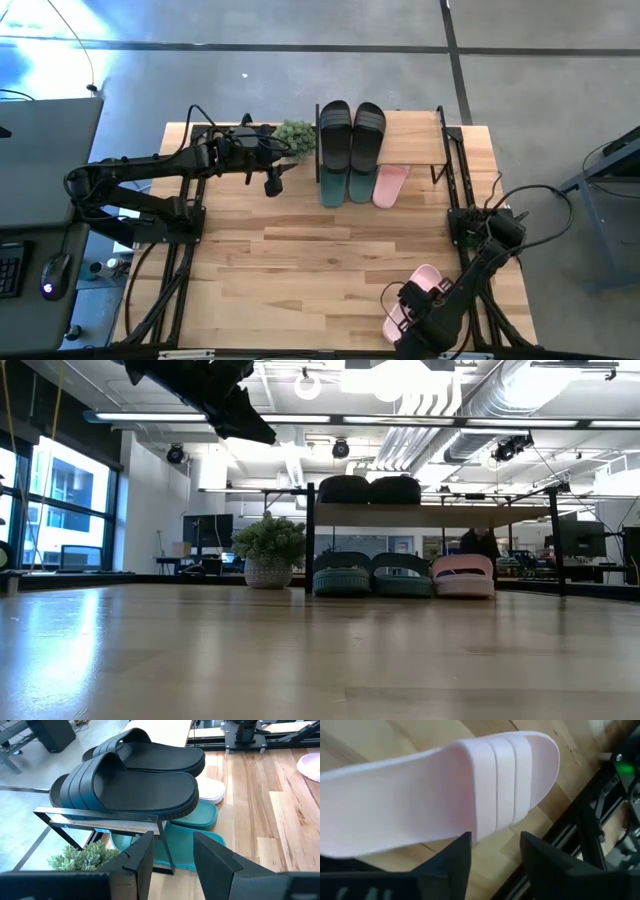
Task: Pick and place slides into the shelf
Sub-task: Put the pink slide under the shelf
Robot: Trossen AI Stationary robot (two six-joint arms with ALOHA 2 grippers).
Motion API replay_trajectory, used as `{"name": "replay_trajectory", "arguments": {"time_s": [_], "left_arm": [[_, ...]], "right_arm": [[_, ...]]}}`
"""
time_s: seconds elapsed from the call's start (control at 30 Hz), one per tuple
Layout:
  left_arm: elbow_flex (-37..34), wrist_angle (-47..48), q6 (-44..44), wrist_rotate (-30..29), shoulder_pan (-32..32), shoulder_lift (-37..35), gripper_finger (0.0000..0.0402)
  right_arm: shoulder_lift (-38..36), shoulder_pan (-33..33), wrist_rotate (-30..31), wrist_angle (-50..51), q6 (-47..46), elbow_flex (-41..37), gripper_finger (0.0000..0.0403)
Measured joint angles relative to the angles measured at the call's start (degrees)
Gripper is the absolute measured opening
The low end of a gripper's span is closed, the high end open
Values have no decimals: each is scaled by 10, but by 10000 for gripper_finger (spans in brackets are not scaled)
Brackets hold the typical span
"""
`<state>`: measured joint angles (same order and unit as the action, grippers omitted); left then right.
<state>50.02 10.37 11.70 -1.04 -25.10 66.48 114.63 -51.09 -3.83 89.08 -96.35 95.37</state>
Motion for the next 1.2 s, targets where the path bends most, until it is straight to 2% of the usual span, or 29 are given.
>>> {"name": "replay_trajectory", "arguments": {"time_s": [0.13, 0.23, 0.43, 0.63, 0.9, 1.2], "left_arm": [[0, 0, 0, 0, 0, 0, 122], [0, 0, 0, 0, 0, 0, 122], [0, 0, 0, 0, 0, 0, 122], [0, 0, 0, 0, 0, 0, 122], [0, 0, 0, 0, 0, 0, 122], [0, 0, 0, 0, 0, 0, 122]], "right_arm": [[0, -1, 24, -7, -36, 0, 188], [2, -1, 42, -16, -38, 0, 196], [34, 1, 6, 9, -14, 0, 174], [51, 5, 8, 4, 15, 0, 152], [51, 12, 14, 2, 8, -12, 149], [51, 14, -15, -27, -13, -76, 149]]}}
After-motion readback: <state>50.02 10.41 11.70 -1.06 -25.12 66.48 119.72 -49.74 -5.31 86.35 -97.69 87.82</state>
